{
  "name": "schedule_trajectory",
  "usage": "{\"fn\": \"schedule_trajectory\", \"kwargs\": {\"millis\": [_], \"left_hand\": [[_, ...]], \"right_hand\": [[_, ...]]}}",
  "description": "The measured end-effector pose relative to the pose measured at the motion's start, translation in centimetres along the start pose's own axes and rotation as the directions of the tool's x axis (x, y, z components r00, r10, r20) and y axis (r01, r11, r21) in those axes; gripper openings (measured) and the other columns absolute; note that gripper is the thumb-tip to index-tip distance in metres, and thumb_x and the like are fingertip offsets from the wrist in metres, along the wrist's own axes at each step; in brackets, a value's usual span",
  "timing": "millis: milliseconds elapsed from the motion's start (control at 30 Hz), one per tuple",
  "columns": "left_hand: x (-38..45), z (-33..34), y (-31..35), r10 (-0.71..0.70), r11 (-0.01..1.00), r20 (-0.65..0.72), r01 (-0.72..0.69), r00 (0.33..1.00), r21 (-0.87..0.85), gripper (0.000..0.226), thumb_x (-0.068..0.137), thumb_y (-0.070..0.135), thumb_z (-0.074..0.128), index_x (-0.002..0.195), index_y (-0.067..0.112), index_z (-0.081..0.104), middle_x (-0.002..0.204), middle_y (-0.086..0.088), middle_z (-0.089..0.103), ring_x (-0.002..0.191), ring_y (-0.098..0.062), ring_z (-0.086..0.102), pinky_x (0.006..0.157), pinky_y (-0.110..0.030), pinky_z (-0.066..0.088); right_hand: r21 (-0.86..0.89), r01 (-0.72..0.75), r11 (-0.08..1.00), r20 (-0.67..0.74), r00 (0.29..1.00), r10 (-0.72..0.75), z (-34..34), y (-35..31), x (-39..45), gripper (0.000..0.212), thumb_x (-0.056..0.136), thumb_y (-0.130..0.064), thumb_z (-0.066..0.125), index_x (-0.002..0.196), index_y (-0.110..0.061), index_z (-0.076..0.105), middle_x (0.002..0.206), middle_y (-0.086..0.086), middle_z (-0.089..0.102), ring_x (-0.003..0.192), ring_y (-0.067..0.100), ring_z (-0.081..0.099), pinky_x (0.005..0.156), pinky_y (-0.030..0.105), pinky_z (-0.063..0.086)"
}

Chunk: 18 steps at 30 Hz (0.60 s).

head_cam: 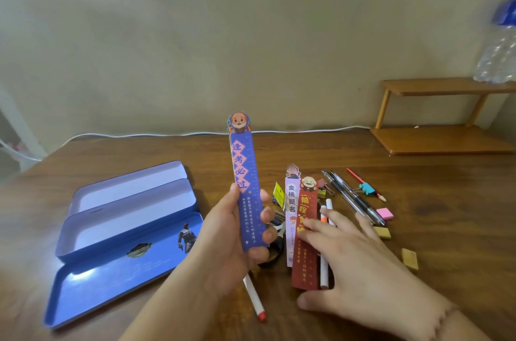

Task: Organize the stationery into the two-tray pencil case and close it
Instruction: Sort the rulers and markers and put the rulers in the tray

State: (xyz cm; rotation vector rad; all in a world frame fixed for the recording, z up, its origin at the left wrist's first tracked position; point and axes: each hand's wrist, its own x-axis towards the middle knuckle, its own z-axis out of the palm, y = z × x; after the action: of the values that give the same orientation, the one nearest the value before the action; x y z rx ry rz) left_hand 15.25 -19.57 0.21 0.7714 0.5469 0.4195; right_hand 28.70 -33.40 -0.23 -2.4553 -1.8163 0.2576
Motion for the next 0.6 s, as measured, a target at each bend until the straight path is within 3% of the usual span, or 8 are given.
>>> {"fn": "schedule_trajectory", "kwargs": {"millis": [133,200,233,300,367,400,533,600], "left_hand": [[0.0,0.1,0.0,-0.019,1.000,-0.035,0.019,0.999,-0.009,0.056,0.099,0.056,0.031,0.092,0.012,0.066,0.069,-0.005,0.052,0.052,-0.016,0.048,0.038,-0.018,0.031],[-0.1,0.3,0.1,-0.019,0.999,-0.050,0.018,0.999,-0.034,0.055,0.099,0.054,0.031,0.095,0.011,0.065,0.068,-0.006,0.052,0.052,-0.017,0.048,0.038,-0.018,0.033],[-0.2,0.4,0.1,-0.022,0.998,-0.050,0.019,0.998,-0.058,0.055,0.099,0.053,0.031,0.097,0.011,0.065,0.068,-0.007,0.052,0.052,-0.017,0.048,0.039,-0.018,0.033],[-0.3,0.7,-0.1,-0.036,0.993,-0.035,0.032,0.999,-0.111,0.053,0.100,0.052,0.031,0.100,0.009,0.063,0.067,-0.008,0.052,0.052,-0.018,0.048,0.039,-0.018,0.036],[-0.4,1.1,-0.7,-0.066,0.988,0.007,0.067,0.998,-0.141,0.055,0.100,0.052,0.031,0.100,0.008,0.064,0.067,-0.010,0.053,0.051,-0.019,0.051,0.039,-0.019,0.040],[-0.4,1.4,-1.1,-0.086,0.986,0.031,0.089,0.996,-0.143,0.056,0.100,0.052,0.032,0.099,0.007,0.066,0.068,-0.011,0.054,0.051,-0.020,0.053,0.039,-0.021,0.043],[-0.4,1.9,-2.4,-0.126,0.989,0.118,0.134,0.985,-0.065,0.058,0.093,0.051,0.039,0.098,0.004,0.072,0.074,-0.016,0.060,0.057,-0.025,0.061,0.045,-0.031,0.054],[-0.5,1.8,-2.5,-0.120,0.992,0.125,0.123,0.985,-0.020,0.058,0.089,0.052,0.042,0.099,0.005,0.075,0.084,-0.018,0.068,0.061,-0.025,0.066,0.048,-0.034,0.056]], "right_hand": [[0.038,0.058,0.998,-0.063,0.996,-0.055,-1.1,-0.3,-0.3,0.069,0.077,-0.074,0.046,0.137,-0.040,0.045,0.147,-0.027,0.037,0.143,-0.002,0.010,0.118,0.051,-0.006],[0.185,0.099,0.978,-0.262,0.964,-0.048,-1.4,0.0,-0.3,0.045,0.089,-0.062,0.045,0.127,-0.043,0.057,0.135,-0.031,0.049,0.135,-0.010,0.022,0.119,0.046,0.012],[0.238,0.118,0.964,-0.410,0.912,-0.010,-1.4,0.4,-0.4,0.037,0.093,-0.053,0.044,0.123,-0.040,0.063,0.130,-0.028,0.055,0.133,-0.007,0.031,0.116,0.043,0.025],[0.232,0.142,0.962,-0.707,0.704,0.067,-1.8,1.1,-0.4,0.037,0.096,-0.041,0.045,0.118,-0.026,0.070,0.119,-0.013,0.067,0.124,0.010,0.051,0.103,0.035,0.041],[0.177,0.183,0.967,-0.857,0.512,0.060,-2.1,1.6,-0.5,0.037,0.095,-0.032,0.048,0.117,-0.012,0.070,0.112,-0.002,0.070,0.109,0.020,0.061,0.095,0.030,0.046],[0.143,0.222,0.965,-0.877,0.479,0.020,-2.0,1.6,-0.5,0.035,0.095,-0.028,0.050,0.118,-0.009,0.069,0.113,0.001,0.069,0.105,0.022,0.063,0.092,0.031,0.048],[0.011,0.366,0.930,-0.797,0.564,-0.213,-0.8,0.3,0.1,0.034,0.091,-0.019,0.054,0.121,-0.011,0.068,0.122,0.006,0.066,0.110,0.025,0.063,0.090,0.041,0.052],[-0.070,0.362,0.929,-0.720,0.627,-0.298,-0.3,-0.4,0.4,0.034,0.090,-0.027,0.057,0.119,-0.013,0.070,0.121,0.005,0.067,0.111,0.025,0.062,0.089,0.043,0.053]]}}
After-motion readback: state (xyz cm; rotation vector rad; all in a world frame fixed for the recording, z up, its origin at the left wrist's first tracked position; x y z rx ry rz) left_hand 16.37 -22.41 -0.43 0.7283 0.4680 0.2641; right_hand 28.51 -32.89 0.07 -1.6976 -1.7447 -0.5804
